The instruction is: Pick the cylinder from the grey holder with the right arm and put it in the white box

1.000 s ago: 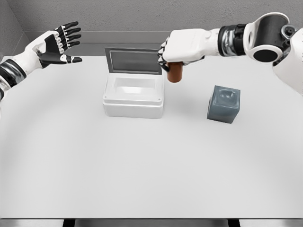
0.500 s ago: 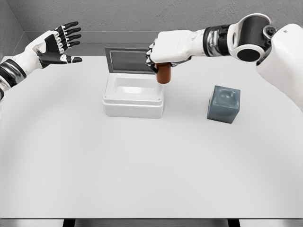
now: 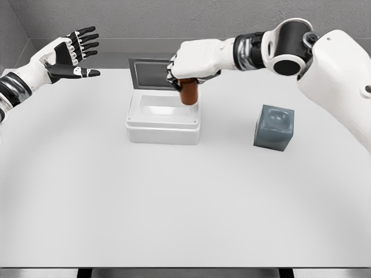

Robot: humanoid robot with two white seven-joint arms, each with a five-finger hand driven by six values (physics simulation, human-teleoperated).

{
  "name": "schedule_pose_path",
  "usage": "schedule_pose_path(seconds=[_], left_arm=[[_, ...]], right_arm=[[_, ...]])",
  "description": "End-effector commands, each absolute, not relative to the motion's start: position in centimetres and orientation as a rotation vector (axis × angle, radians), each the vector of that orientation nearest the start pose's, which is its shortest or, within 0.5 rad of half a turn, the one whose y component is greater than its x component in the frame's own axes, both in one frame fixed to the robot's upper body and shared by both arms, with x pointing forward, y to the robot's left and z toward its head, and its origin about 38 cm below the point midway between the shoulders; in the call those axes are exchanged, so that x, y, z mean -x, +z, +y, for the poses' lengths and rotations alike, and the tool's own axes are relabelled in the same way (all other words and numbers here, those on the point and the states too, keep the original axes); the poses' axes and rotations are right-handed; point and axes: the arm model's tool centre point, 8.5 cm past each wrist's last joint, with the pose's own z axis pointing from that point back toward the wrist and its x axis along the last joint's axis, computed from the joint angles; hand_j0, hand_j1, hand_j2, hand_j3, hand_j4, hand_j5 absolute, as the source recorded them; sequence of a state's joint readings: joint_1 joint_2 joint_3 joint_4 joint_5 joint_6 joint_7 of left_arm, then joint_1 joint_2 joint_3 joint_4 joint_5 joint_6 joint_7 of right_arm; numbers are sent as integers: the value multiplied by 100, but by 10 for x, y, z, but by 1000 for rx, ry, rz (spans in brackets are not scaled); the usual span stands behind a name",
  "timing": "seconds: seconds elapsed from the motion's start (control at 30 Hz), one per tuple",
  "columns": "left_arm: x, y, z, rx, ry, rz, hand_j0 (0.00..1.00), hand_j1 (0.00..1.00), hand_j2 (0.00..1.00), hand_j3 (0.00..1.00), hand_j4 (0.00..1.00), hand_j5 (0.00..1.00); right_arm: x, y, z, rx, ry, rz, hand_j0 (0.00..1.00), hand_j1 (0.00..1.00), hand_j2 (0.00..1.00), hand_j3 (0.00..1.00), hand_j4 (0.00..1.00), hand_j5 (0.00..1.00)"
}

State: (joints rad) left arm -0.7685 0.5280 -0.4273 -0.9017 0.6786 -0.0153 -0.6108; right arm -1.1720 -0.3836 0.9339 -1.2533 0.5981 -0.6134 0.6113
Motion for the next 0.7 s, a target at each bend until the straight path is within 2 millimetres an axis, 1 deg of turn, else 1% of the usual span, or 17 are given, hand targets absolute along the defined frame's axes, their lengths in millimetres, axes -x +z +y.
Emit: schedule_pose_path(seconds=[0.0, 0.13, 0.17, 0.23, 0.27, 0.33, 0.4, 0.47, 0.5, 0.57, 0.6, 0.67], left_arm=[[-529, 202, 350, 399, -507, -1512, 100, 100, 100, 100, 100, 100], [-529, 202, 350, 397, -507, -1512, 100, 100, 100, 100, 100, 100], [-529, 202, 350, 398, -506, -1512, 100, 100, 100, 100, 100, 100], [-529, 202, 350, 398, -506, -1512, 100, 100, 100, 100, 100, 100], [-529, 202, 350, 398, -506, -1512, 100, 100, 100, 100, 100, 100], [-529, 203, 350, 399, -507, -1513, 100, 100, 100, 100, 100, 100], [-529, 202, 350, 398, -506, -1512, 100, 100, 100, 100, 100, 100], [-529, 203, 351, 397, -506, -1513, 100, 100, 100, 100, 100, 100], [-529, 203, 350, 399, -507, -1513, 100, 100, 100, 100, 100, 100], [-529, 203, 350, 399, -507, -1513, 100, 100, 100, 100, 100, 100], [-529, 203, 350, 399, -506, -1514, 100, 100, 100, 100, 100, 100], [-529, 203, 350, 399, -507, -1513, 100, 100, 100, 100, 100, 100]], right_arm=[[-502, 308, -93, -607, -2794, 1611, 43, 43, 43, 43, 43, 43], [-505, 305, -95, -607, -2812, 1612, 43, 43, 43, 43, 43, 43], [-504, 304, -89, -594, -2805, 1614, 43, 43, 43, 43, 43, 43], [-504, 304, -87, -592, -2803, 1614, 45, 45, 45, 45, 45, 45], [-504, 304, -86, -592, -2802, 1613, 53, 53, 53, 53, 53, 53], [-503, 303, -86, -594, -2801, 1607, 79, 79, 79, 79, 79, 79], [-503, 304, -86, -598, -2800, 1609, 86, 86, 86, 86, 86, 86], [-504, 306, -86, -603, -2797, 1613, 86, 86, 86, 86, 86, 86], [-504, 306, -86, -603, -2794, 1615, 89, 89, 89, 89, 89, 89], [-502, 309, -85, -606, -2783, 1618, 90, 90, 90, 90, 90, 90], [-502, 311, -84, -606, -2776, 1621, 93, 93, 93, 93, 93, 93], [-490, 323, -81, -619, -2717, 1606, 96, 96, 96, 96, 96, 96]])
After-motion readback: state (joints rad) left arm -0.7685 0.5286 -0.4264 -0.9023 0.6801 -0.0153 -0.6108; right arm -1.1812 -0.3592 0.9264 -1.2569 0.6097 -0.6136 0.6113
